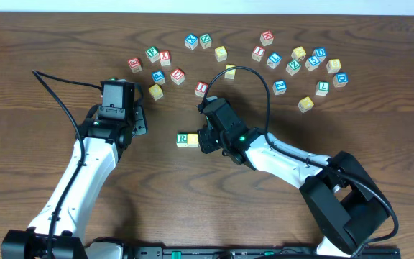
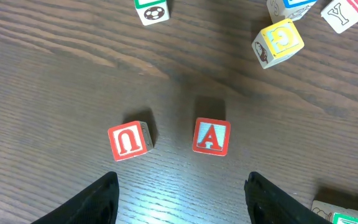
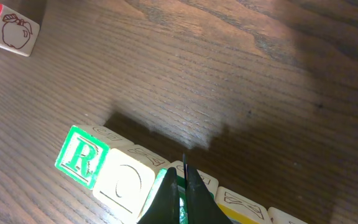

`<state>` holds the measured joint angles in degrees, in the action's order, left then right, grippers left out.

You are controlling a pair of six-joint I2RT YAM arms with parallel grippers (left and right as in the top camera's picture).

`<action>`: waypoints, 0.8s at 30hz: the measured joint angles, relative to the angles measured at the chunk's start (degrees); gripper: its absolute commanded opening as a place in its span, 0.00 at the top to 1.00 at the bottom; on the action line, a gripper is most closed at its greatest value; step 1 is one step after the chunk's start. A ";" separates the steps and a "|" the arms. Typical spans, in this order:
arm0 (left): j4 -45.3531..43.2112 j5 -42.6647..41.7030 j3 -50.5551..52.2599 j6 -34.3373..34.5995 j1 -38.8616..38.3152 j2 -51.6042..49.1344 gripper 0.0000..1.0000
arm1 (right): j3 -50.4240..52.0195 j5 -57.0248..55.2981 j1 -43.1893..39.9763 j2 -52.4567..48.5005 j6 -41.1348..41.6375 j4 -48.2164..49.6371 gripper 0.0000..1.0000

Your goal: Spell out ROBOT

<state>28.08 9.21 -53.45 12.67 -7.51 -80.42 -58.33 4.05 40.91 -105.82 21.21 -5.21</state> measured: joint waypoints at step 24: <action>0.00 0.00 0.00 0.00 0.00 0.00 0.36 | -0.22 0.00 0.00 0.00 0.11 -0.79 0.99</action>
<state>28.08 9.21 -53.45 12.67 -7.51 -80.42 -58.54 4.05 40.91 -105.82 21.32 -6.00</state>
